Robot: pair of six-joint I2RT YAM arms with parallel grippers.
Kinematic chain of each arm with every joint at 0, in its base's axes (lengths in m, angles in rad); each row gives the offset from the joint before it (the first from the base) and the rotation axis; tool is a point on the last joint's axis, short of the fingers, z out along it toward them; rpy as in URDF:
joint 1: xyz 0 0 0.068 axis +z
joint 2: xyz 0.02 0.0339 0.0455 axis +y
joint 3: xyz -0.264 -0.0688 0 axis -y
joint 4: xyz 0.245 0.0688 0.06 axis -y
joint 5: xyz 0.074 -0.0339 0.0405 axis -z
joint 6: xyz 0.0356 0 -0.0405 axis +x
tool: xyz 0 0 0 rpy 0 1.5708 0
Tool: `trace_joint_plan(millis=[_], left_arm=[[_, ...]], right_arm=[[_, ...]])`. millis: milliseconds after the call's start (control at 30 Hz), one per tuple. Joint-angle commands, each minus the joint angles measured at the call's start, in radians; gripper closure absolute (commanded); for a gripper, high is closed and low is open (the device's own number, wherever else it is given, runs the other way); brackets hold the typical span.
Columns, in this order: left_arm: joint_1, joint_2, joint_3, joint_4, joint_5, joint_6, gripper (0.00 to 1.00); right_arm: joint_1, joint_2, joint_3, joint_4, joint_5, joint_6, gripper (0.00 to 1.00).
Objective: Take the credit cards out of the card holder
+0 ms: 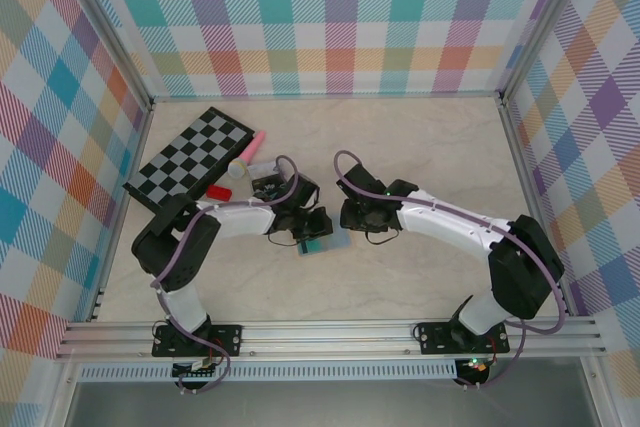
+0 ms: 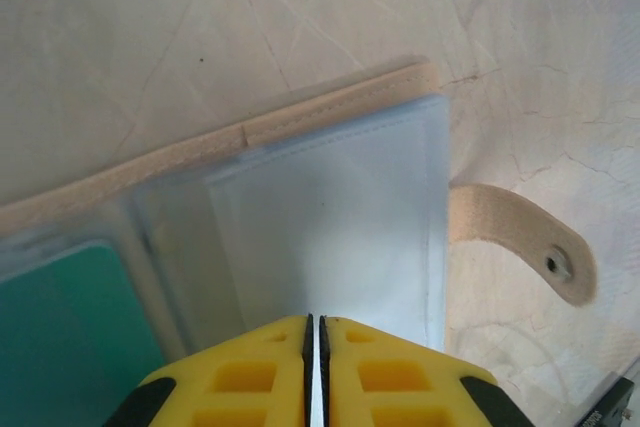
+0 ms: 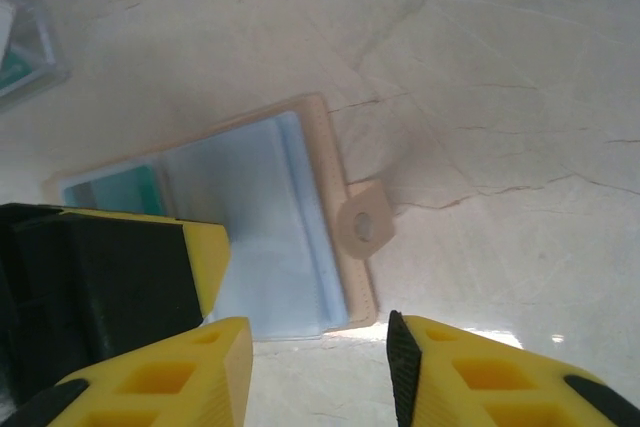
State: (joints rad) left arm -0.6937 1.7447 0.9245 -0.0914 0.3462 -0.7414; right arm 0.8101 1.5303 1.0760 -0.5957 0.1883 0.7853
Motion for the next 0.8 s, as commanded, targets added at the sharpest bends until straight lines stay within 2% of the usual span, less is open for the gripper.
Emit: trace_joint_plan(millis=[0,167,367,533,767], left_arm=[[0.001,-0.115,-0.013,-0.066,-0.041,0.016,0.85],[0.063,-0.202,-0.08,-0.125,-0.098,0.022,0.85],[0.147,-0.287,-0.205,-0.117,-0.109,0.004,0.86],[0.18,-0.324,-0.274,-0.059,-0.065,-0.021,0.88],[0.18,-0.31,-0.272,0.003,-0.001,-0.025,0.89]], right_arm=[[-0.007,0.025,0.008,0.074,-0.119,-0.052,0.62],[-0.006,0.106,0.047,0.144,-0.283,-0.108,0.7],[-0.006,0.234,0.112,0.167,-0.388,-0.148,0.74],[-0.008,0.319,0.153,0.176,-0.407,-0.177,0.79],[-0.034,0.383,0.187,0.153,-0.424,-0.197,0.79]])
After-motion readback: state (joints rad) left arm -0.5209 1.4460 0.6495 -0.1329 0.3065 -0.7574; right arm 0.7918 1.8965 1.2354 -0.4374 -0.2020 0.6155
